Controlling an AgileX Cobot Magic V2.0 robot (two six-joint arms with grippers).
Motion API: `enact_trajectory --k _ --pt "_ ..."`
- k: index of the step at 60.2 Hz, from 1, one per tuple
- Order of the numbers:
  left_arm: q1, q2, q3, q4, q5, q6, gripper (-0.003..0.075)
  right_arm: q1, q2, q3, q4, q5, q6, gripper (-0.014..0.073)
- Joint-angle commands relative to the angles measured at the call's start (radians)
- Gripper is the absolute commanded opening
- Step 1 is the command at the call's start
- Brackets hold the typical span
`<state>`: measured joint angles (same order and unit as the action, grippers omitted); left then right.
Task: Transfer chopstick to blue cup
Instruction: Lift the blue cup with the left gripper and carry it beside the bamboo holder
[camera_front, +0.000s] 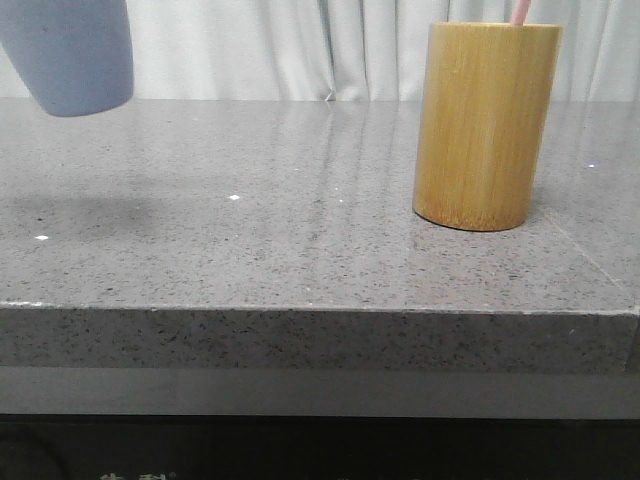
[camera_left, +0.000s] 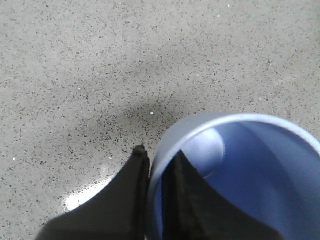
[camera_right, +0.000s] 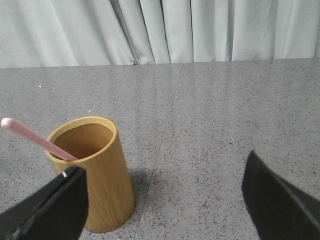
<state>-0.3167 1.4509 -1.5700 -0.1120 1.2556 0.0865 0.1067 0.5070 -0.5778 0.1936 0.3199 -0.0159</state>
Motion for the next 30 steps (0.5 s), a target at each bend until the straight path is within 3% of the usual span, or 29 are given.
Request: enact_trajectory --k 1,10,30 --pt "-0.008 -0.04 -0.024 -0.03 0.006 -0.001 -0.0019 -0.002 0.008 -0.036 -0.003 -0.078 -0.005 0.0634" --pt "-0.033 -0.013 -0.031 -0.077 -0.016 0.001 -0.0019 -0.002 0.008 -0.036 -0.002 -0.078 -0.005 0.0634" --pt "-0.24 0.192 -0.245 -0.066 -0.007 0.001 -0.0019 -0.002 0.008 -0.036 -0.002 -0.078 -0.005 0.0634"
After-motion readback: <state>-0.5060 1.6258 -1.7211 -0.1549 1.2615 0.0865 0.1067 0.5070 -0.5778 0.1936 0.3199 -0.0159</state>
